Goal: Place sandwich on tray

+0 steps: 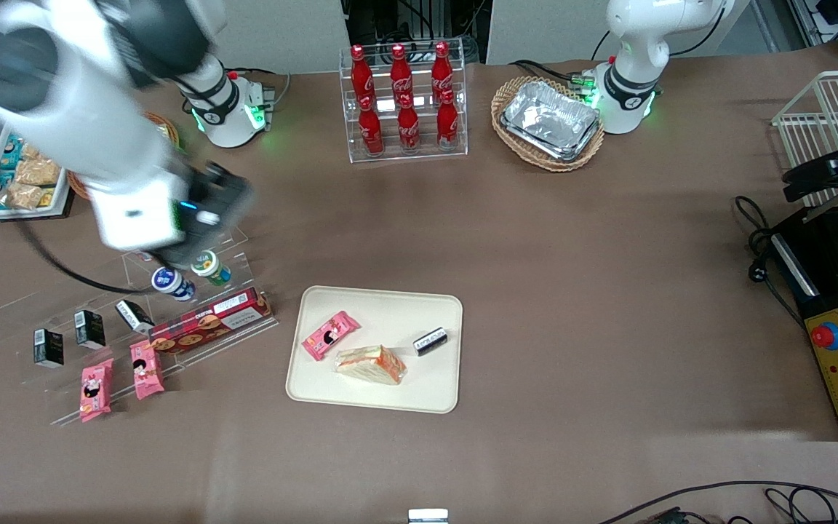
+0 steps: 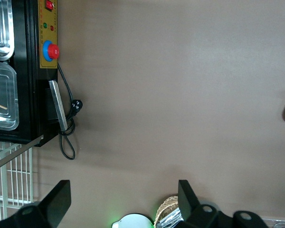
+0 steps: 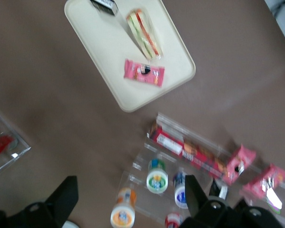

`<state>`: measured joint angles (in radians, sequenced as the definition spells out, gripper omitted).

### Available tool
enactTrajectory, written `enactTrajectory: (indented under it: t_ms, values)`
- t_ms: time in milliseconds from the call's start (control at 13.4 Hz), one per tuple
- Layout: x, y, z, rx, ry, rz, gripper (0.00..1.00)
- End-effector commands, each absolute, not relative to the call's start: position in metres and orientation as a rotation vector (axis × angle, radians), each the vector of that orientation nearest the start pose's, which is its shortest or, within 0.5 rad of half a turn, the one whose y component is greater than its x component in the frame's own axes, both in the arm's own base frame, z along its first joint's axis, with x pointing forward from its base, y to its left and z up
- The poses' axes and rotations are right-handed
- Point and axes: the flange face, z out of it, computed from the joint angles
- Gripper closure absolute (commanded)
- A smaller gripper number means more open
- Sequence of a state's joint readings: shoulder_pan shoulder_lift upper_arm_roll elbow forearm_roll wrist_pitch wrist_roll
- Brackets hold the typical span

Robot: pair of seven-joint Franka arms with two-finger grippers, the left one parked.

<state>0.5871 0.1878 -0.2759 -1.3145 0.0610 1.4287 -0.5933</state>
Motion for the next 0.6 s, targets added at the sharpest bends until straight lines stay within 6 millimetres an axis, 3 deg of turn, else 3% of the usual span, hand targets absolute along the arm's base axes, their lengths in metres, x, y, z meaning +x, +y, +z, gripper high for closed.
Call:
enactTrajectory:
  t_ms: [0,224,522]
  values:
    - [0.527,0.125,0.670,-2.821,-1.200,0.129,0.00]
    - [0.509,0.069,0.690,-2.847,-1.070,0.122,0.00]
    - [0.513,0.024,0.691,-2.884,-0.914,0.064,0.00]
